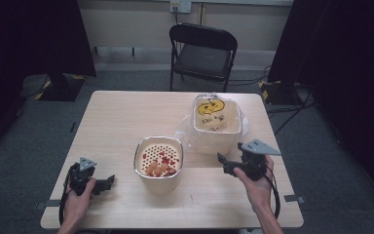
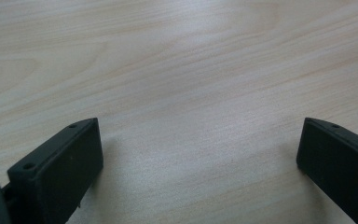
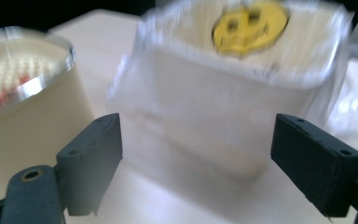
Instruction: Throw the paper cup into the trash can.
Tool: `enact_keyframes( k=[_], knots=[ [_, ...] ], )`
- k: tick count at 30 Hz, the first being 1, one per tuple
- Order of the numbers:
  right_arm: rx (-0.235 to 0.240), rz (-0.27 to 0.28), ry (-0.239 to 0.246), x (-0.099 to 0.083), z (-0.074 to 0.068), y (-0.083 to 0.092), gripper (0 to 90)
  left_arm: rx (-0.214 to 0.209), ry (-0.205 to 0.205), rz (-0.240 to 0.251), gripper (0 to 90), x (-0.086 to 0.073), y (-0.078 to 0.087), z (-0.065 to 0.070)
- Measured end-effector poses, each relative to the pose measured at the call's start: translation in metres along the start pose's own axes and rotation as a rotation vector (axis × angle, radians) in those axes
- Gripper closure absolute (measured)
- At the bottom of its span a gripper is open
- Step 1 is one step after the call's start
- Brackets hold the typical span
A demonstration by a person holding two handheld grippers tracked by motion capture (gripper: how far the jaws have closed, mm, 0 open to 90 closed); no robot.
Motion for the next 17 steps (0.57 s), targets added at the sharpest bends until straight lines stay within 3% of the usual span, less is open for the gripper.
enact_keyframes(
  k=[4, 8, 11, 12, 17],
  knots=[
    [0.007, -0.094, 0.013, -0.045, 0.0, -0.008, 16.0, 0.0, 0.0, 0.0, 0.0, 0.0, 0.0, 0.0],
    [-0.017, -0.194, 0.013, -0.088, 0.006, -0.02, 16.5, 0.0, -0.001, 0.0, 0.0, 0.0, 0.0, 0.0],
    [-0.025, -0.218, 0.028, -0.1, 0.007, -0.024, 17.1, 0.0, 0.0, 0.0, 0.0, 0.0, 0.0, 0.0],
    [-0.04, -0.254, 0.05, -0.112, 0.008, -0.03, 16.7, 0.0, 0.0, 0.0, 0.0, 0.0, 0.0, 0.0],
    [-0.061, -0.285, 0.081, -0.124, 0.007, -0.035, 14.8, 0.0, 0.0, 0.0, 0.0, 0.0, 0.0, 0.0]
  ],
)
Point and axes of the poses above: each handheld gripper's, and its own axes: y roughly backward along the jaws, x roughly out of its top, z roughly to its right, the point moved 10 cm from there along -y, roughly forward along the jaws, and after that the axes turned 11 degrees about -x, right-handed, at the moved point
